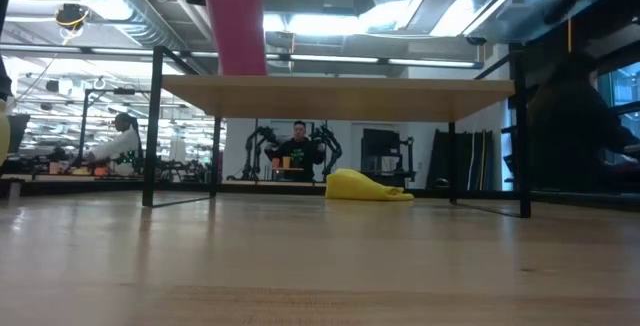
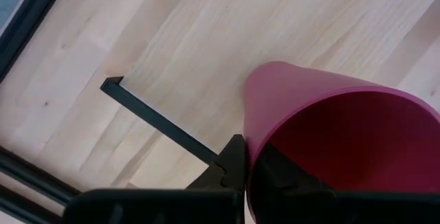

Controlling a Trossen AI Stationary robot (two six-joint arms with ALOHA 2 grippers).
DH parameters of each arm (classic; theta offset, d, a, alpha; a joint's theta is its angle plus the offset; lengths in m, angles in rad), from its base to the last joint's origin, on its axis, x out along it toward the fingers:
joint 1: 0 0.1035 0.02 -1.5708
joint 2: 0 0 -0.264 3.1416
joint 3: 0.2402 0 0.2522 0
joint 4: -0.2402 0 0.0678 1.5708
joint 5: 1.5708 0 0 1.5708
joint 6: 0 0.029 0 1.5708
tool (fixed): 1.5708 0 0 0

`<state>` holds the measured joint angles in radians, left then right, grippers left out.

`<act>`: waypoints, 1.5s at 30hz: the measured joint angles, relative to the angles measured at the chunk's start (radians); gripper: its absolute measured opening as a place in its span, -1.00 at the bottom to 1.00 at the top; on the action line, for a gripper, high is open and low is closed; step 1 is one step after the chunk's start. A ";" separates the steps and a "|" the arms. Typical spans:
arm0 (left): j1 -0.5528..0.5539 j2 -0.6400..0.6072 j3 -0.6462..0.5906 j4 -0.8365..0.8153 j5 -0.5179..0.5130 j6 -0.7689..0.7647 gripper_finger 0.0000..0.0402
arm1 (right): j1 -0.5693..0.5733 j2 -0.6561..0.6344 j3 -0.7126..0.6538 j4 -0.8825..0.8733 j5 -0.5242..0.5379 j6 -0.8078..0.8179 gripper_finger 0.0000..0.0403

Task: Stack small to large cups/mugs on shelf
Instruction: Put the pink cup on the shelf

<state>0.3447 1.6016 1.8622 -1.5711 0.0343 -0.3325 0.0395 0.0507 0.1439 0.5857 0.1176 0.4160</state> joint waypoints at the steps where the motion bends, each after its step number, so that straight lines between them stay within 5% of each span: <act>1: 0.000 0.000 0.000 0.000 -0.004 0.000 -1.00 | 0.001 0.038 0.065 -0.099 -0.021 -0.002 -0.58; 9: 0.008 0.000 0.000 0.000 -0.004 0.019 -1.00 | -0.022 0.617 0.703 -0.724 0.029 -0.302 -0.58; 14: 0.028 0.000 0.000 0.000 -0.021 0.025 -1.00 | -0.045 0.917 0.949 -1.050 0.057 -0.106 -0.58; 23: 0.026 0.000 0.000 0.000 -0.010 0.029 -1.00 | -0.145 1.314 1.203 -1.084 0.053 -0.136 -0.58; 26: 0.024 0.000 0.000 0.000 -0.008 0.024 -1.00 | -0.196 1.417 1.249 -1.091 -0.034 -0.069 -0.58; 39: -0.002 0.000 0.000 0.000 -0.023 0.021 -0.99 | -0.305 1.686 1.288 -0.918 -0.400 0.057 -0.58; 45: -0.001 0.000 0.000 0.000 -0.025 0.021 -0.97 | -0.301 1.752 1.288 -0.763 -0.435 0.107 -0.58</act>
<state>0.3435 1.6020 1.8622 -1.5711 0.0097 -0.3115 -0.2620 1.8028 1.4319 -0.1777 -0.3171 0.5232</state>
